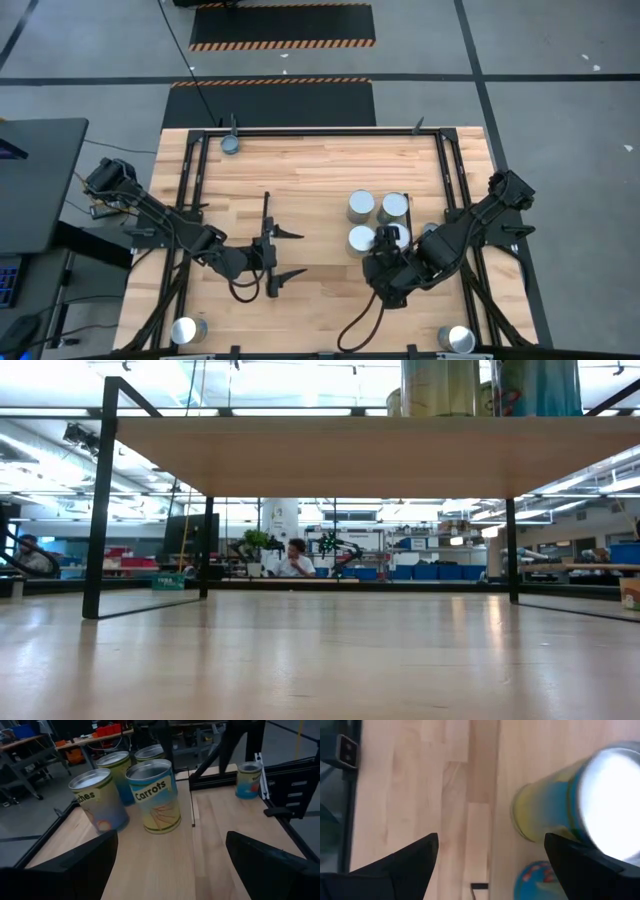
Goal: Pick and place cans onto a shelf
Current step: Put the canned carrots on the shelf
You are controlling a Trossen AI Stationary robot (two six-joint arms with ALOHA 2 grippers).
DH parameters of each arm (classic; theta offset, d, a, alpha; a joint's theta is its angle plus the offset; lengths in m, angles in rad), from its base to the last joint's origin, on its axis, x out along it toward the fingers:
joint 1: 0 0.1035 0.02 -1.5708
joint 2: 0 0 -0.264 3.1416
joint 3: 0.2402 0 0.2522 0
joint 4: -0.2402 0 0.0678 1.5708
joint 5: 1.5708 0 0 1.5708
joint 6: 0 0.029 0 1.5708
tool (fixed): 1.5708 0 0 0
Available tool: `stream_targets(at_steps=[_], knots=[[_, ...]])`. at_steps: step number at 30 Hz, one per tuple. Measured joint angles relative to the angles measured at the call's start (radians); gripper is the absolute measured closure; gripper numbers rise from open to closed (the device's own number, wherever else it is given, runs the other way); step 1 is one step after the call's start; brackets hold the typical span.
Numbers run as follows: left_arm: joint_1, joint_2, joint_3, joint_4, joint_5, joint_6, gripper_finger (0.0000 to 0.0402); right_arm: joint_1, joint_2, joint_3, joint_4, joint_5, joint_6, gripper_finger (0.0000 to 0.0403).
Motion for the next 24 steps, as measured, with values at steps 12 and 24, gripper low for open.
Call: stream_targets(at_steps=[12,24], knots=[[-0.006,0.000,0.000,0.000,0.000,-0.024,0.0024,0.011,0.000,0.000,0.066,-0.037,0.012,0.0030],[-0.007,-0.001,0.000,-0.008,0.000,-0.024,0.0024,-0.069,0.001,-0.006,0.290,0.246,-0.123,0.0030]])
